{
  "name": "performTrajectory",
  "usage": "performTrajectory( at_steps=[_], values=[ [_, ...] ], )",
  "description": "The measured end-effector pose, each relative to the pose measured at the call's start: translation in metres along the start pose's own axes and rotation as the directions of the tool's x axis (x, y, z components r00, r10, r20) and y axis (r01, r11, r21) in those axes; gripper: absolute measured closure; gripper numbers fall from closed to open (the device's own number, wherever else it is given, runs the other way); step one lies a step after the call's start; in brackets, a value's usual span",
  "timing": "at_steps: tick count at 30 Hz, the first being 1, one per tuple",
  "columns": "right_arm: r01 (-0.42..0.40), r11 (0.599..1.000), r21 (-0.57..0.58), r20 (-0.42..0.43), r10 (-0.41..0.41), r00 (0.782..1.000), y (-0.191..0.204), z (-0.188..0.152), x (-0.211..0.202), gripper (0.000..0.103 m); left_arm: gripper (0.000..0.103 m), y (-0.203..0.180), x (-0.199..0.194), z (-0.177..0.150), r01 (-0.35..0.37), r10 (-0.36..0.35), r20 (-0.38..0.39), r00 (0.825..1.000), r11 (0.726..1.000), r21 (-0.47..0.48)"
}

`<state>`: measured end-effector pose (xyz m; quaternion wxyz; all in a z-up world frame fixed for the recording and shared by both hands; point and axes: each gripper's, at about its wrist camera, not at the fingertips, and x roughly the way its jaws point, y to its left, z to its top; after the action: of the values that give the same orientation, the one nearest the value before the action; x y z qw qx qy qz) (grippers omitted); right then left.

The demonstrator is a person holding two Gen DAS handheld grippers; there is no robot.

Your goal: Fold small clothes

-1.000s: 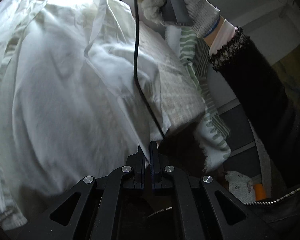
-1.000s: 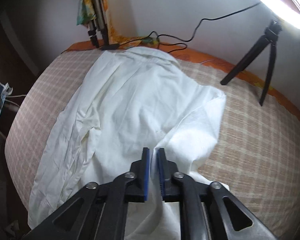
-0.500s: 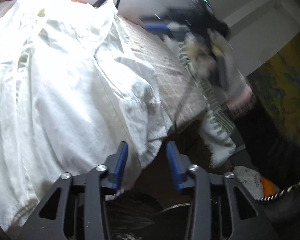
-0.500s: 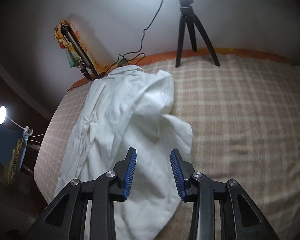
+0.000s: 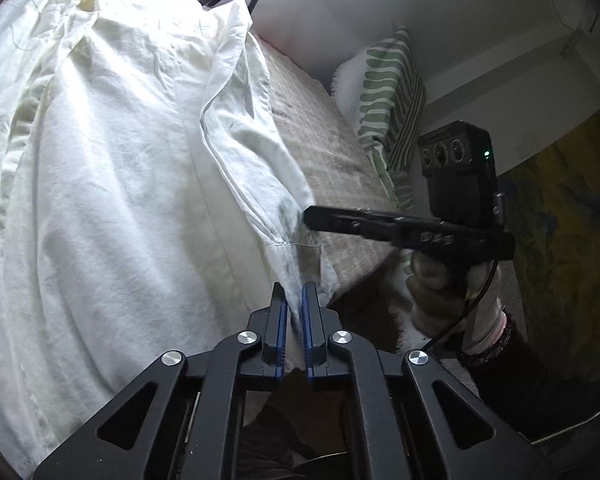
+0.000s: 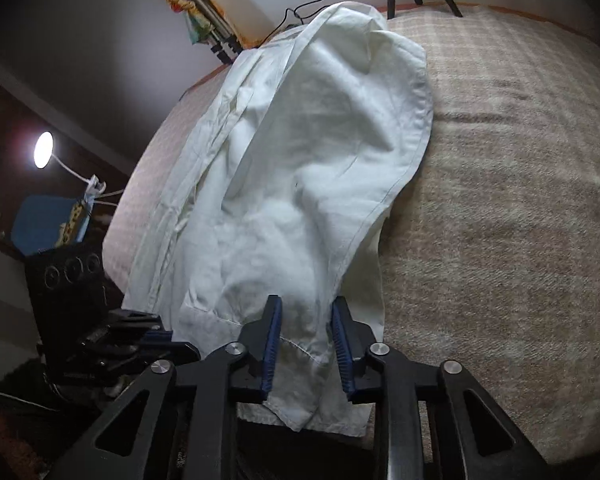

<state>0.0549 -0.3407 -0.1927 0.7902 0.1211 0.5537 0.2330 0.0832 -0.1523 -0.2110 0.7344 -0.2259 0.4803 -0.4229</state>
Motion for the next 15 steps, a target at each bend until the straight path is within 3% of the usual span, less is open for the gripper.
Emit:
performTrajectory(
  at_steps=[2, 8, 11, 15],
  values=[
    [-0.006, 1.000, 0.004, -0.004, 0.006, 1.000, 0.003, 0.004, -0.003, 0.103, 0.098, -0.001, -0.006, 0.000, 0.020, -0.020, 0.009, 1.000, 1.000, -0.017],
    [-0.005, 0.999, -0.042, 0.043, 0.007, 0.999, 0.016, 0.008, -0.041, 0.103, 0.099, -0.003, -0.013, -0.009, 0.038, -0.037, 0.012, 0.999, 0.998, -0.044],
    [0.116, 0.990, -0.082, 0.017, -0.115, 0.993, 0.016, 0.002, -0.035, 0.103, 0.099, 0.009, -0.003, -0.018, 0.000, -0.001, -0.023, 1.000, 0.998, -0.059],
    [0.212, 0.971, -0.108, -0.045, -0.218, 0.975, 0.015, 0.001, -0.008, 0.103, 0.099, 0.014, 0.001, -0.022, -0.047, 0.044, -0.034, 0.998, 0.997, -0.064]
  ],
)
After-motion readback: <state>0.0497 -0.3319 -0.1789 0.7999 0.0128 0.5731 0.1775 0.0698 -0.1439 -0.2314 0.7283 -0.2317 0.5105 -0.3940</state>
